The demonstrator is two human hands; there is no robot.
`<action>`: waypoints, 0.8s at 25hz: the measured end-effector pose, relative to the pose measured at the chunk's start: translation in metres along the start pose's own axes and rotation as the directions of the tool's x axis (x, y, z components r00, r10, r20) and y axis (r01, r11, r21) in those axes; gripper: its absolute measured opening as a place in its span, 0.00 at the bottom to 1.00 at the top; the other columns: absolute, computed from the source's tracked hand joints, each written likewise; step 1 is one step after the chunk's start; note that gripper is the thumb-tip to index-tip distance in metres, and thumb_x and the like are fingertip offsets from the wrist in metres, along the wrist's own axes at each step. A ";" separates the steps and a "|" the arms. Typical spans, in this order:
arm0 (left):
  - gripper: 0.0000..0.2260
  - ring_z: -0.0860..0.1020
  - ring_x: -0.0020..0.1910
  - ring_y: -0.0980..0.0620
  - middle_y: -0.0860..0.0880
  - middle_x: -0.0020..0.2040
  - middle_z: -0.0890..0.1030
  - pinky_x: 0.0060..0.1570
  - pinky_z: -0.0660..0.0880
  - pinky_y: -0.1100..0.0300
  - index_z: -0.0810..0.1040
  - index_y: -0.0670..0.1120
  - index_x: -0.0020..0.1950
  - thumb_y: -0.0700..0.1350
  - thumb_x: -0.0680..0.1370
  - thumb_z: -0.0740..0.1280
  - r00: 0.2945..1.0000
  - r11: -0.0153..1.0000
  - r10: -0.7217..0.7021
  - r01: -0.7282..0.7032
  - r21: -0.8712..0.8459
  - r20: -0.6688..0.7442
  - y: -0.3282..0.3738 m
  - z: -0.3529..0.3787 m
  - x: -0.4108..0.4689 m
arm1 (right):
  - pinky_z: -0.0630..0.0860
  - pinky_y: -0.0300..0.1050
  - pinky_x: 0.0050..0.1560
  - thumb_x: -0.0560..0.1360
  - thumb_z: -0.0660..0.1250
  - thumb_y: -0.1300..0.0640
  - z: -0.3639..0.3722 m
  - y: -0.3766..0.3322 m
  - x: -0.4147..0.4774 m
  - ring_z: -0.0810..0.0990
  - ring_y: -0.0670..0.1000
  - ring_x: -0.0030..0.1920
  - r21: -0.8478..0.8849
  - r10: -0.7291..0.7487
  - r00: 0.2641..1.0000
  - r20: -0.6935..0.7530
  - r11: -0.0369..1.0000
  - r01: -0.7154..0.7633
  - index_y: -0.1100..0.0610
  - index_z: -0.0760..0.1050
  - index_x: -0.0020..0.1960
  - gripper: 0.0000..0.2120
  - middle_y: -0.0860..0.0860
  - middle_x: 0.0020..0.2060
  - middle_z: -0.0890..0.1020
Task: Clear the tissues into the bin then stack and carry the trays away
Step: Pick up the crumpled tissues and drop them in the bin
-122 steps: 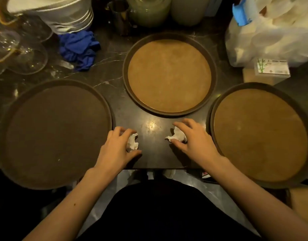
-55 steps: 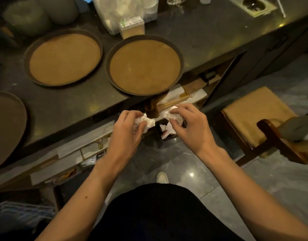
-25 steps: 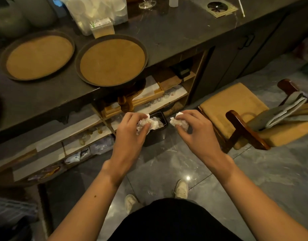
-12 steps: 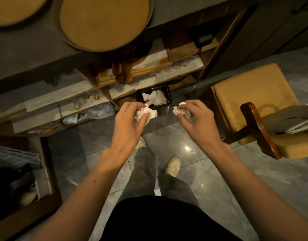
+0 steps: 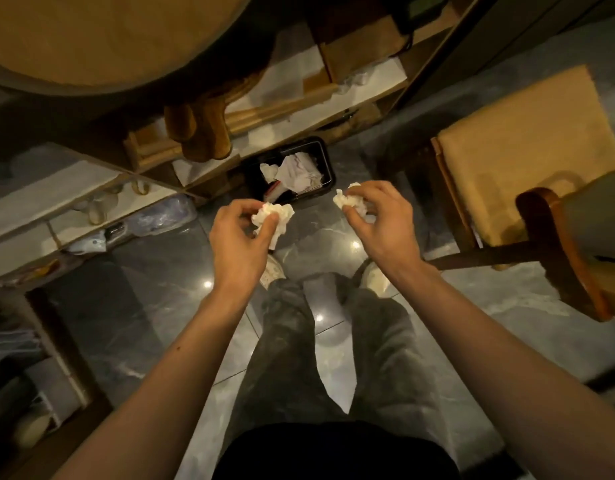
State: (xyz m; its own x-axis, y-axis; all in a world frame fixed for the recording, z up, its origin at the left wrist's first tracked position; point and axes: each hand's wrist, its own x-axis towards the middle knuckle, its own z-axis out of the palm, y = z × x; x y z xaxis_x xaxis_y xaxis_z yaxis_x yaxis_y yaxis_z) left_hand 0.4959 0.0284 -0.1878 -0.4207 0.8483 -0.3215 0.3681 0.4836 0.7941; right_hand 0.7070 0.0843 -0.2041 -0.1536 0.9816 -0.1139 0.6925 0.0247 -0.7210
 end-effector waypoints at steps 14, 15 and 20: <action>0.07 0.78 0.43 0.50 0.46 0.43 0.79 0.38 0.77 0.61 0.76 0.43 0.50 0.43 0.75 0.71 0.869 0.857 -0.493 0.477 -0.194 -0.038 -0.145 0.175 0.137 | 0.74 0.38 0.48 0.74 0.71 0.55 0.151 0.198 0.131 0.78 0.51 0.50 0.100 0.133 0.966 0.223 0.982 -0.158 0.55 0.78 0.56 0.12 0.56 0.53 0.78; 0.08 0.78 0.42 0.50 0.46 0.42 0.79 0.38 0.77 0.62 0.77 0.42 0.50 0.43 0.75 0.71 0.868 0.859 -0.495 0.481 -0.175 -0.047 -0.153 0.184 0.147 | 0.71 0.37 0.47 0.74 0.71 0.55 0.165 0.207 0.134 0.78 0.52 0.51 0.067 0.109 0.958 0.264 0.989 -0.131 0.55 0.78 0.57 0.12 0.56 0.54 0.77; 0.07 0.79 0.50 0.47 0.45 0.44 0.80 0.55 0.77 0.52 0.76 0.42 0.45 0.44 0.75 0.72 0.845 0.850 -0.525 0.514 -0.111 -0.102 -0.182 0.213 0.197 | 0.71 0.35 0.48 0.74 0.68 0.60 0.214 0.219 0.159 0.77 0.57 0.54 0.011 0.013 0.923 0.384 1.000 -0.019 0.57 0.76 0.61 0.15 0.56 0.59 0.74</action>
State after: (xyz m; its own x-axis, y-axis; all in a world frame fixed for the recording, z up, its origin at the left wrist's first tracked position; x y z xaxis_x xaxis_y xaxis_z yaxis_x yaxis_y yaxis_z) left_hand 0.5230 0.1536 -0.5058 -0.6330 0.4415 -0.6360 0.0049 0.8238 0.5669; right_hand 0.6837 0.2049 -0.5262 -0.4034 0.8338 -0.3769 0.6876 0.0045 -0.7260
